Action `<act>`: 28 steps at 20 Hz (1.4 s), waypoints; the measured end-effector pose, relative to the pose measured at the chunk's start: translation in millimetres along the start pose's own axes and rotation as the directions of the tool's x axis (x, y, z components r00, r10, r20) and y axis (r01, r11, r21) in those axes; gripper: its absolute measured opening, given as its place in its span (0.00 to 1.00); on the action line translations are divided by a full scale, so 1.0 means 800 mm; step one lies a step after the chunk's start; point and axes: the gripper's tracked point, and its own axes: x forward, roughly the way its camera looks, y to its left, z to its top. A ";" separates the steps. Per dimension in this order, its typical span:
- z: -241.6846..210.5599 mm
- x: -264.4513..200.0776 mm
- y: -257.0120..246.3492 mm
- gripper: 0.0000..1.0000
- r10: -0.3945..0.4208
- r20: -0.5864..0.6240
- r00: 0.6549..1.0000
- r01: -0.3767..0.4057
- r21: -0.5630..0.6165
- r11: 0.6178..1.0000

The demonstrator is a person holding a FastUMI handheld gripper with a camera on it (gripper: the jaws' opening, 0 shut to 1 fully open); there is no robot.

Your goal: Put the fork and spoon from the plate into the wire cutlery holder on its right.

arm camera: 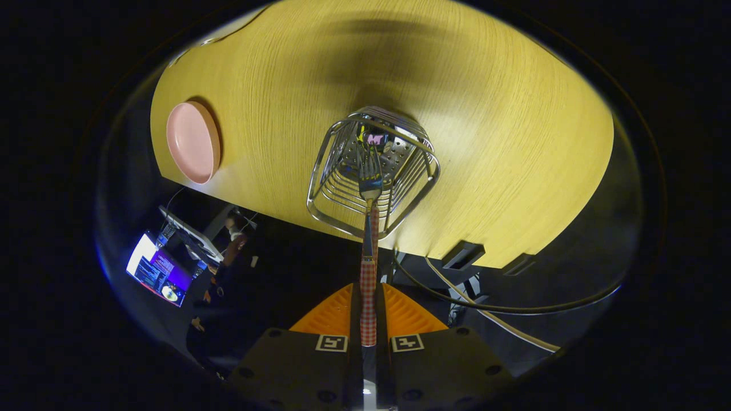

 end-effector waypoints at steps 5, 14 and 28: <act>0.027 -0.001 0.002 0.15 0.021 0.080 0.997 -0.024 0.040 0.999; 0.057 -0.045 0.016 0.59 0.130 0.530 0.838 -0.141 -0.018 0.990; -0.014 -0.234 0.049 0.99 -0.061 0.998 -0.019 0.016 0.061 0.998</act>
